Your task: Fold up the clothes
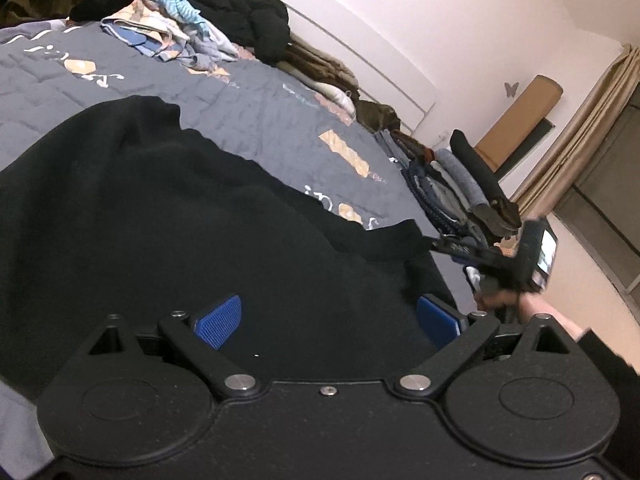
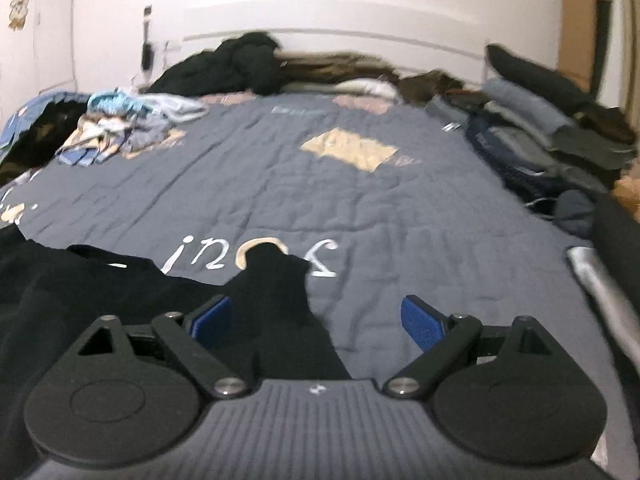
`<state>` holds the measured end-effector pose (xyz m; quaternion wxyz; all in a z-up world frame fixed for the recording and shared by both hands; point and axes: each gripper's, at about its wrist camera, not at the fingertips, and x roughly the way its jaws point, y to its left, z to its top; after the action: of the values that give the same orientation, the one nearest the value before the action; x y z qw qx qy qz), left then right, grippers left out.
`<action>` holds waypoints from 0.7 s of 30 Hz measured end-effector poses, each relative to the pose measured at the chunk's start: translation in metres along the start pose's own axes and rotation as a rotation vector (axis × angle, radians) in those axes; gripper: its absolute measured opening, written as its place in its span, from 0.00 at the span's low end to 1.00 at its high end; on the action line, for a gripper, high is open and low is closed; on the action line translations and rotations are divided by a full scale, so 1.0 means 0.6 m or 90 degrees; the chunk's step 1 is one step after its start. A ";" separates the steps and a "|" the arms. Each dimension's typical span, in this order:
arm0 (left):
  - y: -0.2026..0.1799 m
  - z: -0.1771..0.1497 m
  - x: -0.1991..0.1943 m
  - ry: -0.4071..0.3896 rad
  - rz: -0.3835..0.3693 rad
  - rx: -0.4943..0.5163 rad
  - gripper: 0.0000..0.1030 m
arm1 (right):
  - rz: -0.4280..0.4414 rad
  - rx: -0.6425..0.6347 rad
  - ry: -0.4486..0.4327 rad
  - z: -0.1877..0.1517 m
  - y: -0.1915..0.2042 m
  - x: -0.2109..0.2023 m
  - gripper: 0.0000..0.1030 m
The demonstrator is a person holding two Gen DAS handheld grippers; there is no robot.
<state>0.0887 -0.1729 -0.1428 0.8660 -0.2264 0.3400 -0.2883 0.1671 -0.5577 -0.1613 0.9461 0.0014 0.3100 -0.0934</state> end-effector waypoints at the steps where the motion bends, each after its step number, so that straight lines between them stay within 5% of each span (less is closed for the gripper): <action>1: 0.002 0.001 0.000 0.000 0.001 -0.003 0.92 | 0.000 -0.008 0.009 0.006 0.005 0.016 0.87; 4: 0.008 0.006 0.002 -0.002 0.005 -0.011 0.92 | -0.002 -0.025 0.037 0.015 0.016 0.056 0.82; 5: 0.010 0.008 0.002 -0.003 0.006 -0.013 0.92 | 0.011 -0.022 0.045 0.018 0.017 0.065 0.67; 6: 0.013 0.010 0.002 -0.005 0.008 -0.015 0.92 | 0.018 -0.014 0.052 0.019 0.019 0.072 0.40; 8: 0.018 0.012 0.004 -0.004 0.015 -0.023 0.92 | 0.022 0.012 0.056 0.022 0.012 0.080 0.17; 15: 0.022 0.020 0.002 -0.018 0.016 -0.041 0.92 | 0.012 0.130 0.050 0.033 -0.030 0.095 0.13; 18: 0.019 0.017 0.008 -0.006 0.024 -0.022 0.92 | -0.024 0.117 0.069 0.030 -0.025 0.115 0.24; 21: 0.019 0.015 0.010 -0.004 0.039 -0.012 0.92 | -0.001 0.099 0.102 0.025 -0.012 0.125 0.33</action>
<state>0.1027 -0.1668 -0.1461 0.8734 -0.2249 0.3468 -0.2576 0.2341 -0.5791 -0.1928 0.9153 0.0824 0.3763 -0.1173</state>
